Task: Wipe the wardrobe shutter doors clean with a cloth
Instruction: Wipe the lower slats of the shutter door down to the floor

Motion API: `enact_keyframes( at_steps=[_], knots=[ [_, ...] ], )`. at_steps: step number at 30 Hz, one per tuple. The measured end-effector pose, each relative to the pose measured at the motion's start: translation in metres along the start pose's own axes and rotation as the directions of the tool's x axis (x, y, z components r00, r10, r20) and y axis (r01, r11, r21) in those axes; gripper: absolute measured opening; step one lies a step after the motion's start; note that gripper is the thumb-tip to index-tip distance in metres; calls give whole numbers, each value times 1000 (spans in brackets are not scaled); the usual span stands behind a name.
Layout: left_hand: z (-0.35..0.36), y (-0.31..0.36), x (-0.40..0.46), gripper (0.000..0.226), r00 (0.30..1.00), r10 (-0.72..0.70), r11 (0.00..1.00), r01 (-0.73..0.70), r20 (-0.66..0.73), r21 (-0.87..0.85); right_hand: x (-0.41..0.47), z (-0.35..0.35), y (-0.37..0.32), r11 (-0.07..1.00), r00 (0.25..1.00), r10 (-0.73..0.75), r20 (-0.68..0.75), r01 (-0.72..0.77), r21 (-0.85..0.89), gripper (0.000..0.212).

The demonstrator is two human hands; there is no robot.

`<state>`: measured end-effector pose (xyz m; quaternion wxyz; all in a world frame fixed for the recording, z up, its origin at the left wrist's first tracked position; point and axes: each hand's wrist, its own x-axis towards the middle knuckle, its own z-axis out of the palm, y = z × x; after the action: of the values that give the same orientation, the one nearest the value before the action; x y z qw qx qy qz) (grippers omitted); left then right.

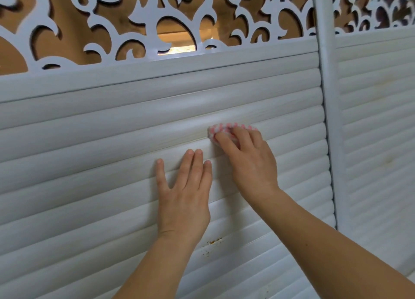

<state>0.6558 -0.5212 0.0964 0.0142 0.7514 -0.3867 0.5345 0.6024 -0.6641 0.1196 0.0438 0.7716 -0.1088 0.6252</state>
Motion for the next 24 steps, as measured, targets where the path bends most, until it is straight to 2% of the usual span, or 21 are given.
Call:
enact_keyframes(
  at_steps=[2, 6, 11, 12, 14, 16, 18, 20, 22, 24],
  knots=[
    [2, 0, -1, 61, 1000, -3, 1000, 3, -2, -4, 1, -4, 16, 995, 997, 70, -13, -70, -74, 43],
    [3, 2, -1, 62, 1000, -12, 1000, 12, -24, -14, 0, -13, 49, 939, 939, 325, 113, -306, -158, 52],
    [5, 5, -1, 59, 998, -32, 999, 31, -44, -17, 8, -7, 40, 870, 871, 489, 33, -485, -95, 51],
    [5, 5, -1, 58, 998, -33, 999, 32, -44, -19, 8, -5, 31, 878, 880, 476, 9, -474, -63, 50],
    [3, 6, 0, 57, 998, -35, 999, 34, -42, -23, 4, 1, 7, 935, 934, 354, -43, -355, -19, 50],
    [3, 6, 0, 57, 999, -36, 999, 35, -38, -20, 0, 6, -7, 977, 977, 207, -39, -209, -46, 42],
    [3, 5, 0, 58, 999, -28, 999, 28, -32, -16, 2, 1, -1, 987, 989, 140, -53, -144, -76, 40],
    [2, 2, 0, 60, 999, -22, 1000, 22, -33, -11, 5, -5, 15, 966, 969, 245, 22, -242, -86, 45],
    [3, 2, -1, 61, 999, -16, 1000, 16, -39, -9, 4, -2, 25, 889, 886, 458, 73, -453, -74, 61],
    [4, 3, -1, 60, 999, -21, 1000, 21, -41, -11, 5, -3, 11, 864, 864, 503, 1, -503, -4, 58]
  ],
)
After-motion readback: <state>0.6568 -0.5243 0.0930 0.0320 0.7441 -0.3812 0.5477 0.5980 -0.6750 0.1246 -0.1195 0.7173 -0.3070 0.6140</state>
